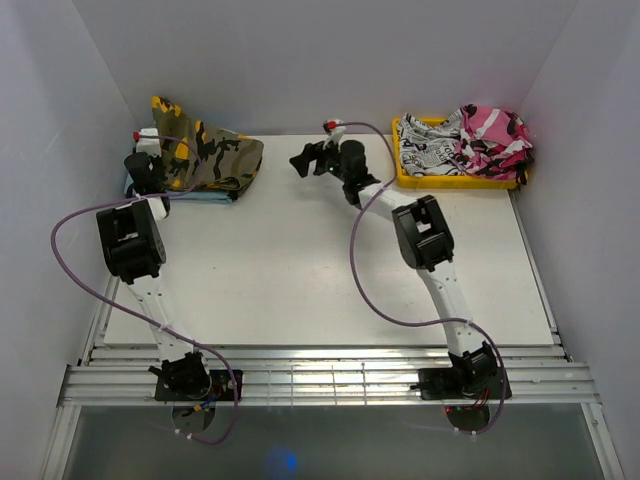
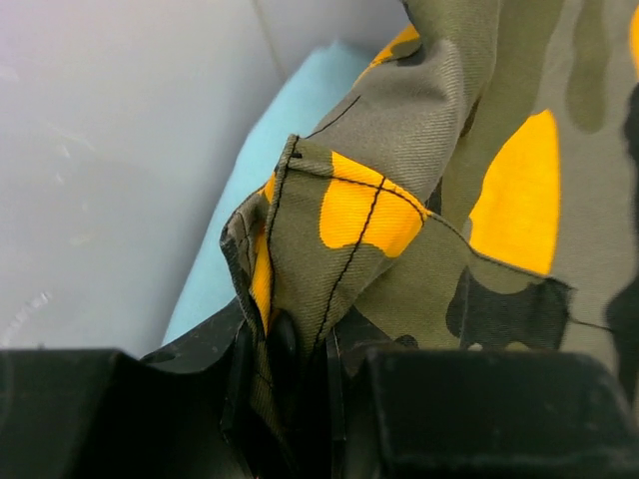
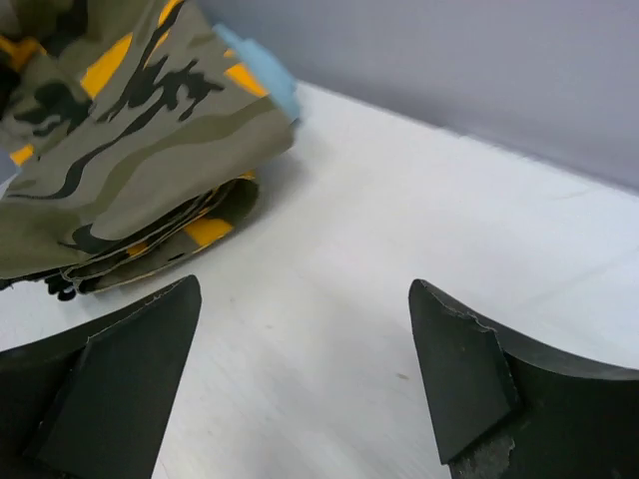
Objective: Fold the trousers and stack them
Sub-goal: Neatly place the folded trousers to the corner
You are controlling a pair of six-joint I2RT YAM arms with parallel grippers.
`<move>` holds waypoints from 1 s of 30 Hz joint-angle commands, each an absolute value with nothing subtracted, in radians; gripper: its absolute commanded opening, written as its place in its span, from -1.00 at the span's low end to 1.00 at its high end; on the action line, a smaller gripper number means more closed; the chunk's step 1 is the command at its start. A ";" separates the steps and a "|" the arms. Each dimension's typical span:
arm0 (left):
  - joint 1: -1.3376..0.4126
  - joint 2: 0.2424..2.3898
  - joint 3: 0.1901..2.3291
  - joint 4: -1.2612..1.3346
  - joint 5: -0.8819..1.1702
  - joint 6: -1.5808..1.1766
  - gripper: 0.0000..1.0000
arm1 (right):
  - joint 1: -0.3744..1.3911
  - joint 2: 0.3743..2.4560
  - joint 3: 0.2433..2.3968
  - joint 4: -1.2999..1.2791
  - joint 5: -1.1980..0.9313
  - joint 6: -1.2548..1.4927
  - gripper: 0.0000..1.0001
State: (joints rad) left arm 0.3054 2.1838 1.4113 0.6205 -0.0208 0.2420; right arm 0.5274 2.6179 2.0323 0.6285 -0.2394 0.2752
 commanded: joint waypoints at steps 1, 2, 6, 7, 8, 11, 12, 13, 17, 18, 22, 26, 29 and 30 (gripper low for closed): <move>0.327 2.174 1.494 0.638 -0.161 0.279 -1.00 | 0.456 2.380 1.881 0.638 -0.366 0.190 0.80; 0.328 2.172 1.471 0.637 -0.173 0.276 -1.00 | 0.443 2.318 1.849 0.628 -0.382 0.175 0.80; 0.336 2.192 1.459 0.643 -0.216 0.282 -1.00 | 0.387 2.211 1.753 0.513 -0.507 0.167 0.80; 0.337 2.200 1.471 0.631 -0.236 0.279 -1.00 | 0.382 2.194 1.744 0.444 -0.523 0.160 0.80; 0.337 2.207 1.486 0.577 -0.267 0.261 -1.00 | 0.376 2.165 1.741 0.402 -0.535 0.152 0.80; 0.344 2.189 1.491 0.499 -0.302 0.212 -1.00 | 0.347 2.116 1.744 0.267 -0.584 0.141 0.80; 0.344 2.174 1.476 0.497 -0.301 0.209 -1.00 | 0.331 2.105 1.735 0.244 -0.610 0.140 0.80; 0.344 2.178 1.479 0.485 -0.307 0.212 -1.00 | 0.325 2.094 1.730 0.223 -0.626 0.127 0.80; 0.348 2.226 1.563 0.362 -0.408 0.187 -0.04 | 0.290 2.039 1.720 0.071 -0.657 0.088 0.80; 0.348 2.200 1.560 0.351 -0.399 0.175 0.33 | 0.284 2.031 1.726 0.046 -0.657 0.078 0.80; 0.347 2.074 1.508 0.304 -0.318 0.158 0.83 | 0.238 2.002 1.779 -0.109 -0.676 0.048 0.80; 0.348 1.988 1.563 0.123 -0.226 0.181 0.96 | 0.174 1.951 1.801 -0.271 -0.689 -0.038 0.80; 0.348 1.953 1.600 -0.013 -0.107 0.221 0.96 | 0.121 1.879 1.722 -0.305 -0.689 -0.070 0.80; 0.350 1.939 1.598 -0.044 -0.072 0.245 0.96 | 0.106 1.862 1.703 -0.308 -0.695 -0.081 0.80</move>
State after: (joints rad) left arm 0.3534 2.0644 1.5547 0.1177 -0.2111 0.1951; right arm 0.1478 1.9869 1.7302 -0.2329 -0.6590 -0.0109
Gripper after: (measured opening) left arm 0.978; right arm 0.900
